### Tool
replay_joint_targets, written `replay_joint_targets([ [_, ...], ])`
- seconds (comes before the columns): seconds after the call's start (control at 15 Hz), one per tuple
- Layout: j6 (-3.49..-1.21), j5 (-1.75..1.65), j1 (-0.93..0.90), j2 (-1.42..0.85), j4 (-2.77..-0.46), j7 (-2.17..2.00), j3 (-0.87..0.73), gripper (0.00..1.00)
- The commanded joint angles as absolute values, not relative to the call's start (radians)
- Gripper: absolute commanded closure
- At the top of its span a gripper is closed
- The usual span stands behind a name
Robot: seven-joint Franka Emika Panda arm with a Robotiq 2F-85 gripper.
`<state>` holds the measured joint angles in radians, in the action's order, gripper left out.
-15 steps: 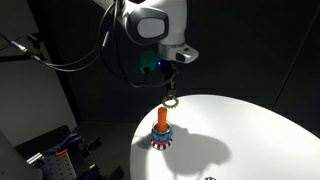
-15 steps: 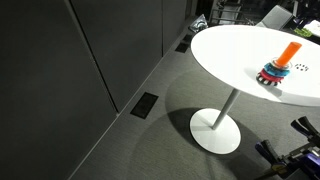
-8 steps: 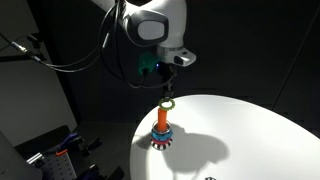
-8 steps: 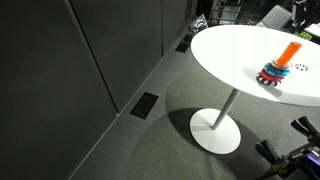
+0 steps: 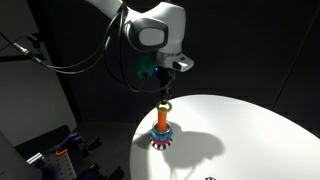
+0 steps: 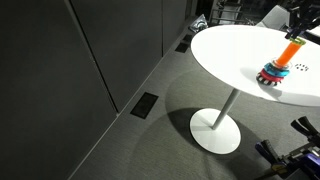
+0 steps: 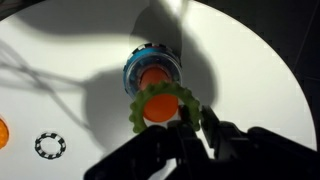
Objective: Pick up the green ring from the table and stack it on the rings stacking stand
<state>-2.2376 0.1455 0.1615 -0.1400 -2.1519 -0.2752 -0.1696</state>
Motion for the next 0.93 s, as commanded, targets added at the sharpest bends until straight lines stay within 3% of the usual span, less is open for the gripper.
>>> replay_joint_targets([
  [0.0,-2.246,0.163,0.157,-0.151,-2.149,-0.286,-0.166,0.93],
  [0.87,-2.241,0.115,0.153,-0.154,-2.153,-0.35,-0.175,0.94],
])
